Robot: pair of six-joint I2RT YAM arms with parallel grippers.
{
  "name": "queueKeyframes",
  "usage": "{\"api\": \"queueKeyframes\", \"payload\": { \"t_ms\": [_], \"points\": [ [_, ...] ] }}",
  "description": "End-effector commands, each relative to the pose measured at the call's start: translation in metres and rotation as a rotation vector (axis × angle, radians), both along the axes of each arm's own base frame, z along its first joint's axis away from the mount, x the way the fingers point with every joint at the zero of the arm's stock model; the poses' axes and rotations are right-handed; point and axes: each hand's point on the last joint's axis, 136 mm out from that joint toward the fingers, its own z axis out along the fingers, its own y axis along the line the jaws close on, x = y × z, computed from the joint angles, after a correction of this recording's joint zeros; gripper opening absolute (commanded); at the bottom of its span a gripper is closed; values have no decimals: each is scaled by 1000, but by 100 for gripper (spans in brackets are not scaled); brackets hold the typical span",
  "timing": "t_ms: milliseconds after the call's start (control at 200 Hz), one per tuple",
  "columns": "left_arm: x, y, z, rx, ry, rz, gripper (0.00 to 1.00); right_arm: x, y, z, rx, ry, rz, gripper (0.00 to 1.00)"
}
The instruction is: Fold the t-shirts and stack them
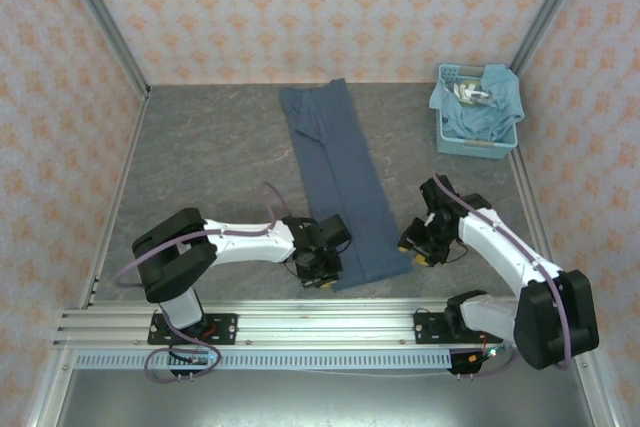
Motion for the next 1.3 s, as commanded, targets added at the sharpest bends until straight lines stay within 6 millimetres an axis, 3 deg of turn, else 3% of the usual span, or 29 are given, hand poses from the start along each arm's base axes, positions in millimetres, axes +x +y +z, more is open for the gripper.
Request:
{"api": "queueKeyframes", "payload": {
  "t_ms": [0, 200, 315, 656, 951, 1091, 1191, 1291],
  "points": [
    [9, 45, -17, 180, -59, 41, 0, -8, 0, 4, 7, -14, 6, 45],
    [2, 97, -14, 213, -62, 94, 0, -27, 13, -6, -24, -7, 89, 46],
    [-1, 113, -14, 213, -57, 115, 0, -29, 26, -16, -20, -22, 116, 46],
    [-4, 118, -14, 206, -50, 104, 0, -16, 74, -27, 7, -38, 215, 46],
    [-4, 118, -12, 201, -53, 86, 0, -13, 94, -42, 6, -14, 225, 36],
    [-3, 116, -12, 192, -55, 77, 0, -16, 100, -43, -3, -7, 234, 22],
    [-3, 115, -10, 187, -58, 66, 0, -17, 96, -43, -28, -4, 223, 9],
    [-5, 117, -5, 185, -66, 47, 0, -16, 90, -36, -56, -17, 216, 2]
  ]
}}
